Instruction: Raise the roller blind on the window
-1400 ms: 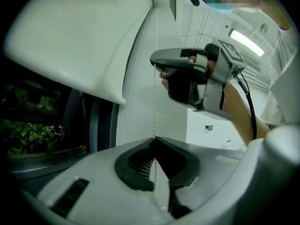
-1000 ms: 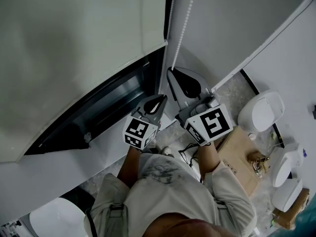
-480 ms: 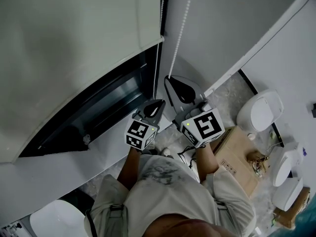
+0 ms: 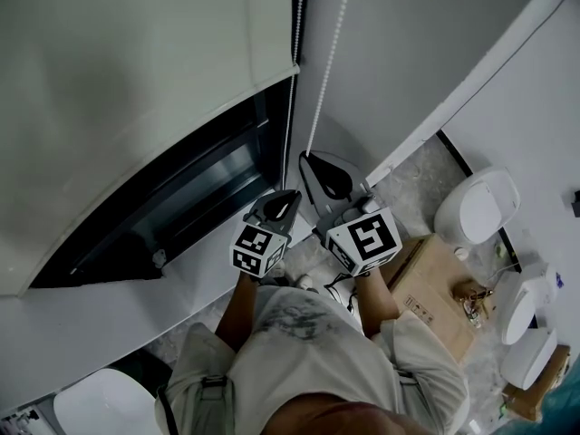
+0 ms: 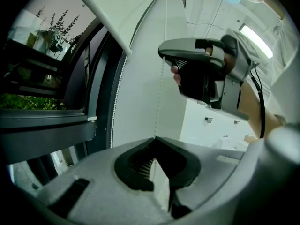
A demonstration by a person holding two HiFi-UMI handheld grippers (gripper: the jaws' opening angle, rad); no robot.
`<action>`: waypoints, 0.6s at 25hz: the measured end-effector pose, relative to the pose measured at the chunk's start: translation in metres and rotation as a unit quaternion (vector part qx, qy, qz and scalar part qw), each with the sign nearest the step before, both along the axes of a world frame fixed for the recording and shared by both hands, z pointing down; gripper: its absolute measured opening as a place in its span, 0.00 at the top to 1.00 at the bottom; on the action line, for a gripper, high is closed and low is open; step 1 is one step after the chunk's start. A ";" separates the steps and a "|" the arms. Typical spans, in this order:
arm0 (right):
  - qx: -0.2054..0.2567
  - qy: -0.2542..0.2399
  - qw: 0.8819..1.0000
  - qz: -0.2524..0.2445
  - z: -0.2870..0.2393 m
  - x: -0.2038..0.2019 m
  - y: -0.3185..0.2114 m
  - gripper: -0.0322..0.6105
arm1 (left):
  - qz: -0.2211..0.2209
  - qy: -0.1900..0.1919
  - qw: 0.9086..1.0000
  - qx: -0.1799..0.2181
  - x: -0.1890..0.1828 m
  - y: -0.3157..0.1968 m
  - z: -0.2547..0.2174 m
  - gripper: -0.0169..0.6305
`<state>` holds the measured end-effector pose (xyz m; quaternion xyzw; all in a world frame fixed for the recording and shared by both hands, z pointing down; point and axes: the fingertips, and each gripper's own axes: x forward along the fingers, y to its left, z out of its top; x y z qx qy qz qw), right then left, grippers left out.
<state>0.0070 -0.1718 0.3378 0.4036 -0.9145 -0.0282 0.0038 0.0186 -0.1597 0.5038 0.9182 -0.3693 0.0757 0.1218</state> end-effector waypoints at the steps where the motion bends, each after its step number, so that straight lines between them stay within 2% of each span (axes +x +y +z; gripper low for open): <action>1: -0.001 0.000 1.000 0.000 0.001 0.000 0.001 0.93 | 0.000 -0.001 1.000 -0.002 0.000 0.001 0.001 0.96; 15: -0.033 0.010 0.999 0.005 0.038 -0.002 0.012 0.93 | -0.006 -0.024 0.999 -0.030 -0.006 0.011 0.038 0.96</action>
